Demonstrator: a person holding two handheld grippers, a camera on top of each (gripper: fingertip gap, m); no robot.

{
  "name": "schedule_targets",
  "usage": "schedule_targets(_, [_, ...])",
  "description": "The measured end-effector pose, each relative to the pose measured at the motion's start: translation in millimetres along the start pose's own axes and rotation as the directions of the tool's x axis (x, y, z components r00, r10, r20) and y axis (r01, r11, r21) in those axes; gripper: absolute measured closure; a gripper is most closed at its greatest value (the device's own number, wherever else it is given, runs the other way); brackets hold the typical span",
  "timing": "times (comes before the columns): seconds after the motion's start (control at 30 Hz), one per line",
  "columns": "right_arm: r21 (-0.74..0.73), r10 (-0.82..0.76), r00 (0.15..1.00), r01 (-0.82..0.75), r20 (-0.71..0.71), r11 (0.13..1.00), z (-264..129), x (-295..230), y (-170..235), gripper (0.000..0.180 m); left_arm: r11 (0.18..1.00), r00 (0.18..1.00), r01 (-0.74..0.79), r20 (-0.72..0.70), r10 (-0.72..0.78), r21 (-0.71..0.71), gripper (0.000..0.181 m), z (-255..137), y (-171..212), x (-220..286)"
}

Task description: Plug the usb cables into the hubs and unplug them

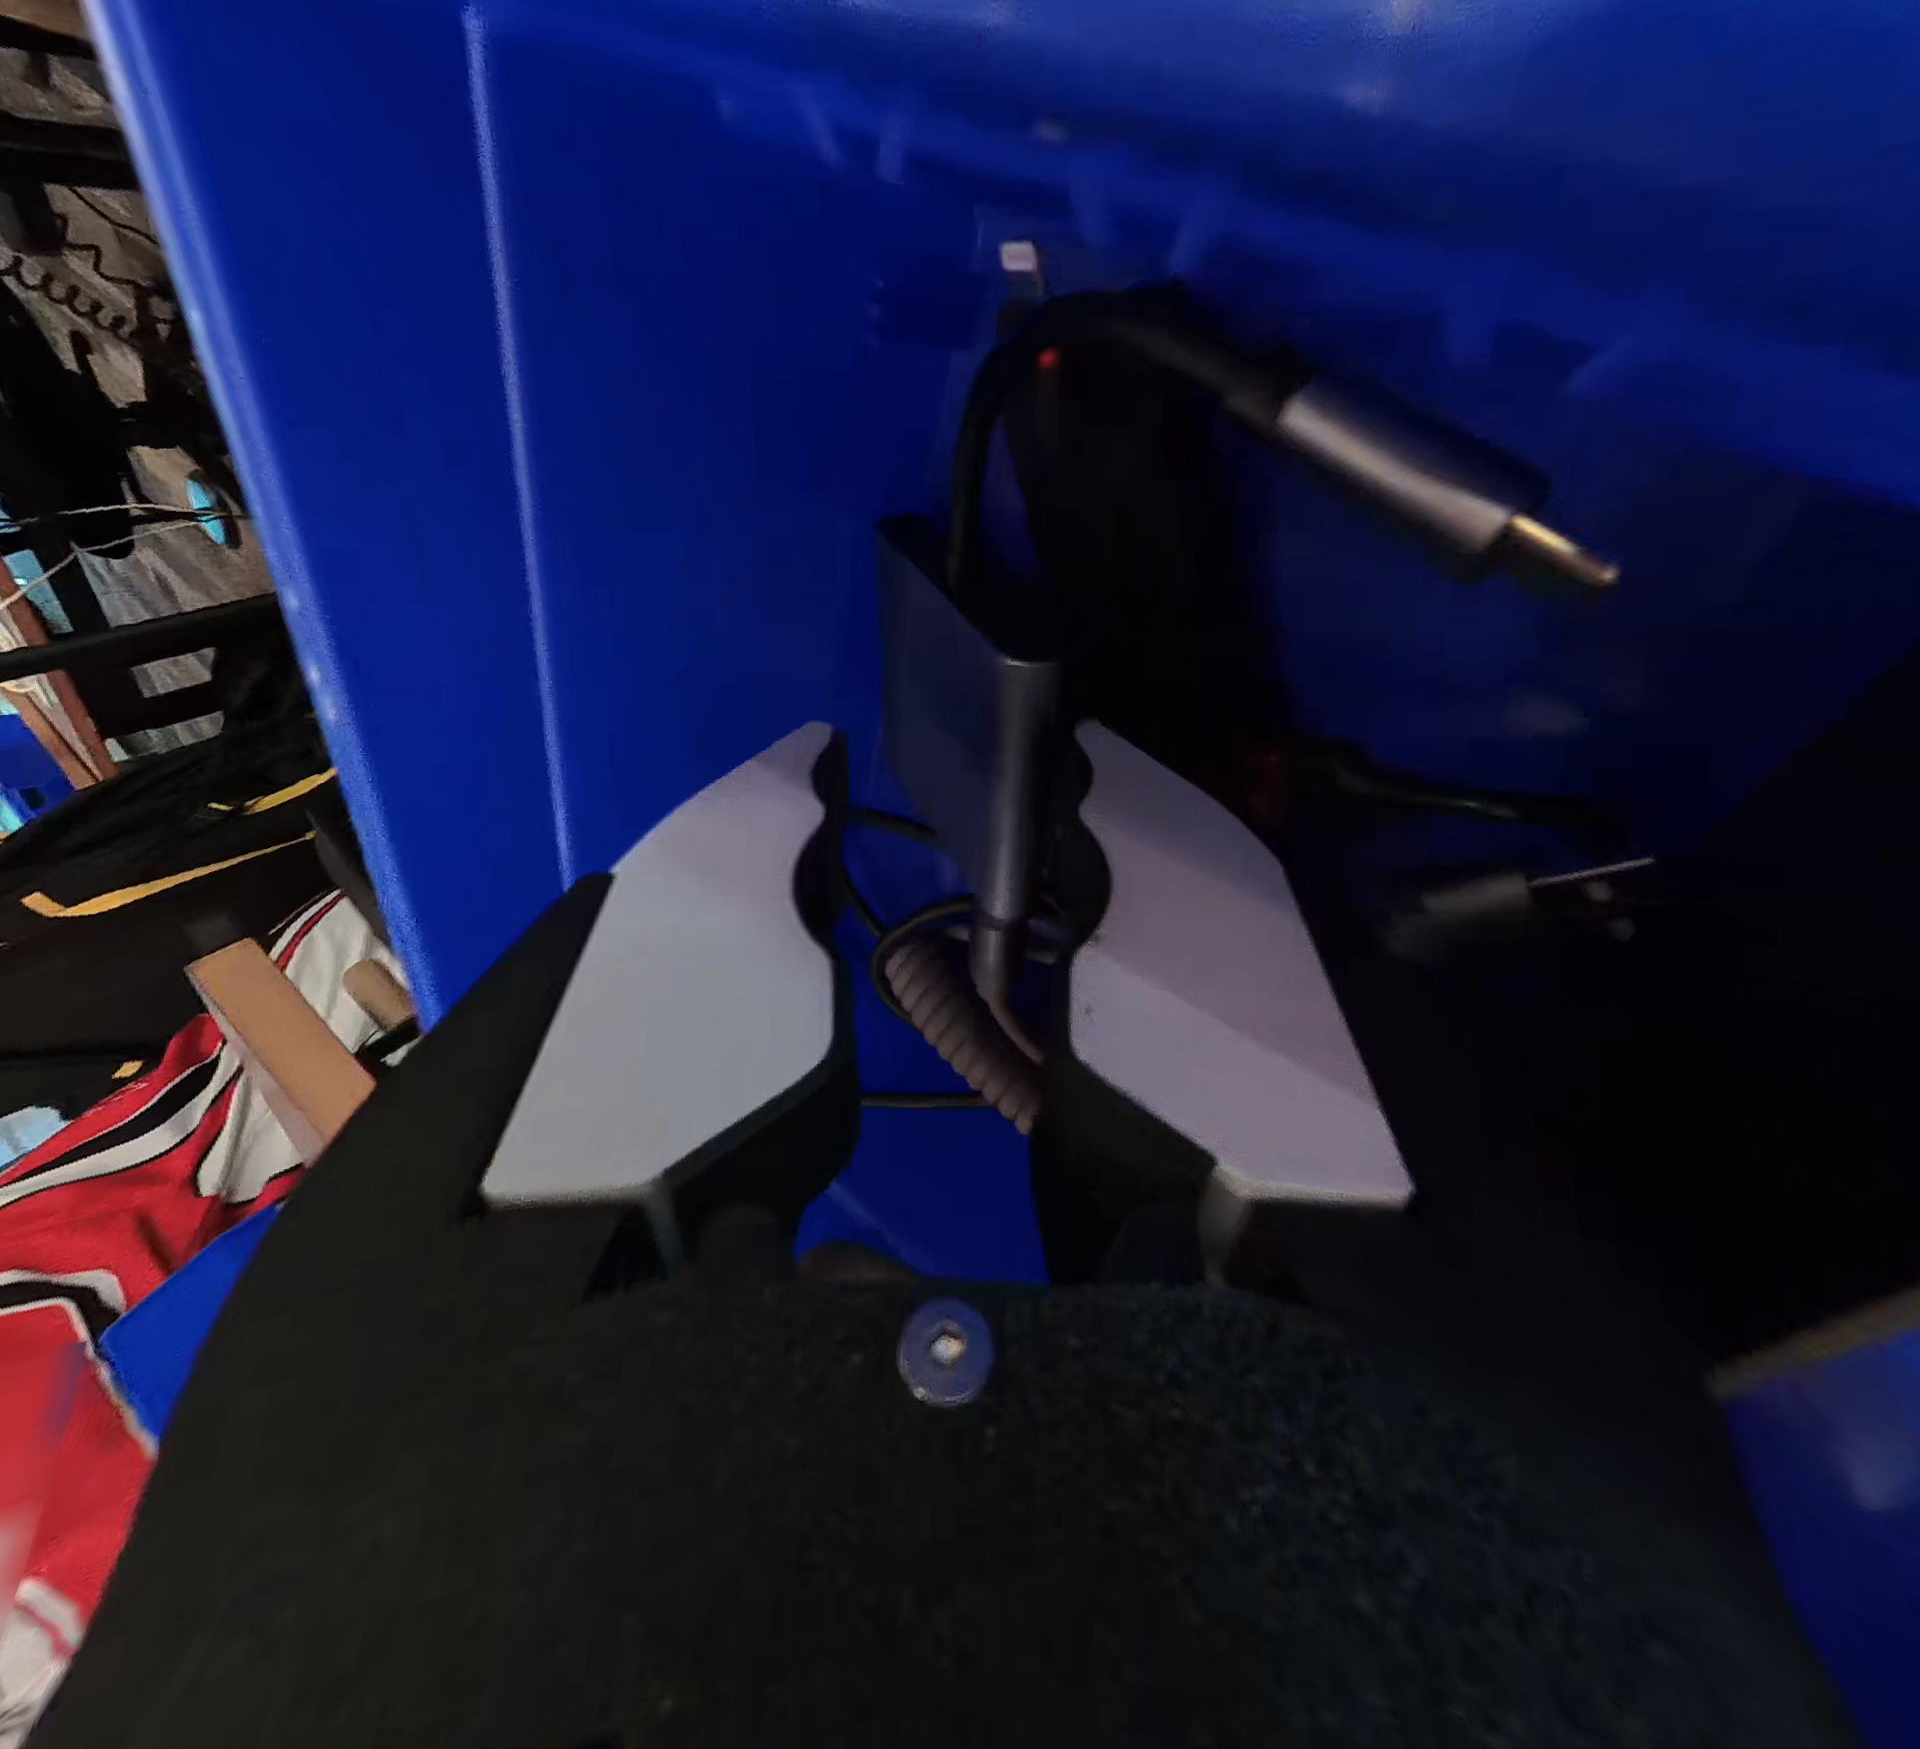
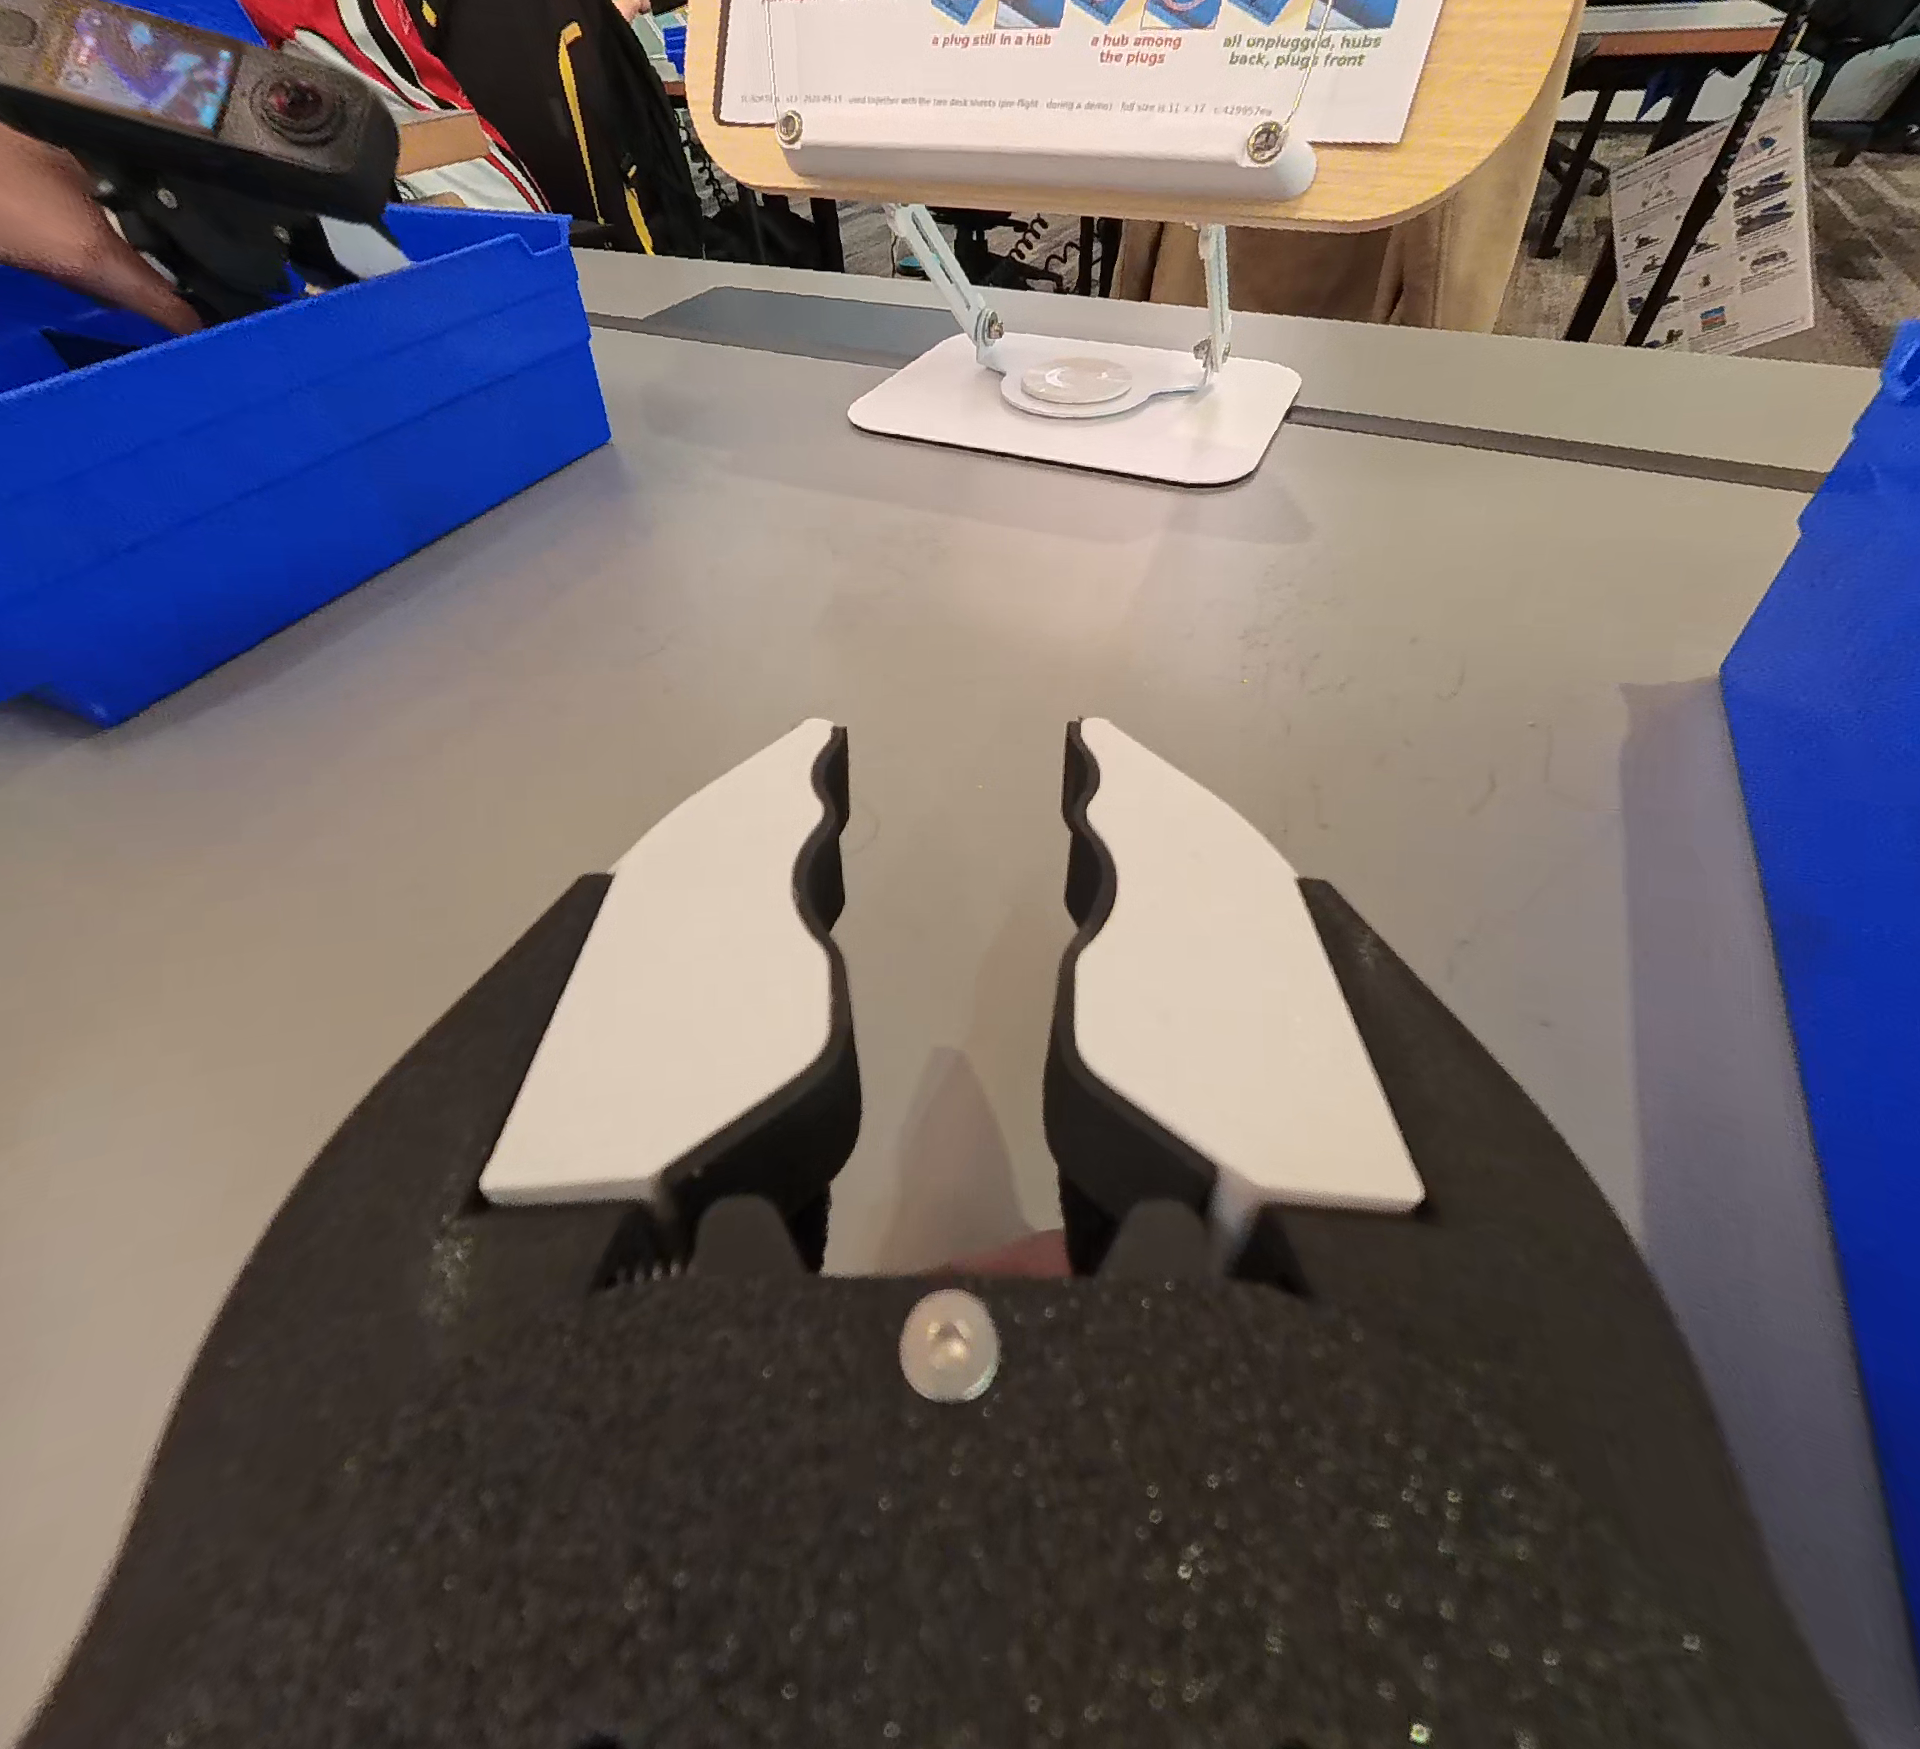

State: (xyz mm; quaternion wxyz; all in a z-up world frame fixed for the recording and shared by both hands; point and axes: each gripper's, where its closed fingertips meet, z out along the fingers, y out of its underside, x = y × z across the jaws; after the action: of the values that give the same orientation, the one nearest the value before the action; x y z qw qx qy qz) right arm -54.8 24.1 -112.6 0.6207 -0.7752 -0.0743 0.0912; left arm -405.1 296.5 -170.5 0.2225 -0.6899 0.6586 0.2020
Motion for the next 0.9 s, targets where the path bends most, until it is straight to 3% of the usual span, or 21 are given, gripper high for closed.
schedule_targets(0.07, [-0.002, -0.002, 1.0, 0.002, 0.0, 1.0, 0, 0, 0, 0.14, 1.0, 1.0, 0.005, -0.007, -0.005, 0.019, 0.158, 3, 0, 5])
schedule_targets(0.17, [-0.004, -0.005, 1.0, 0.005, -0.001, 1.0, 1, 0, 0, 0.141, 1.0, 0.993, -0.022, 0.117, 0.02, 0.022, 0.168, 4, 0, -6])
schedule_targets(0.37, [-0.001, -0.007, 1.0, 0.007, -0.003, 1.0, 0, -1, 0, 0.141, 0.986, 0.981, 0.11, 0.148, -0.128, 0.125, 0.168, -27, -1, -29])
schedule_targets(0.63, [-0.005, -0.008, 1.0, 0.008, -0.003, 1.0, 1, -1, 0, 0.141, 0.883, 0.92, 0.277, 0.159, -0.357, 0.379, 0.168, -155, -15, -92])
schedule_targets(0.9, [-0.004, -0.012, 1.0, 0.012, -0.003, 1.0, 1, -1, 0, 0.141, 0.732, 0.921, 0.257, 0.07, -0.384, 0.631, 0.169, -303, -98, -107])
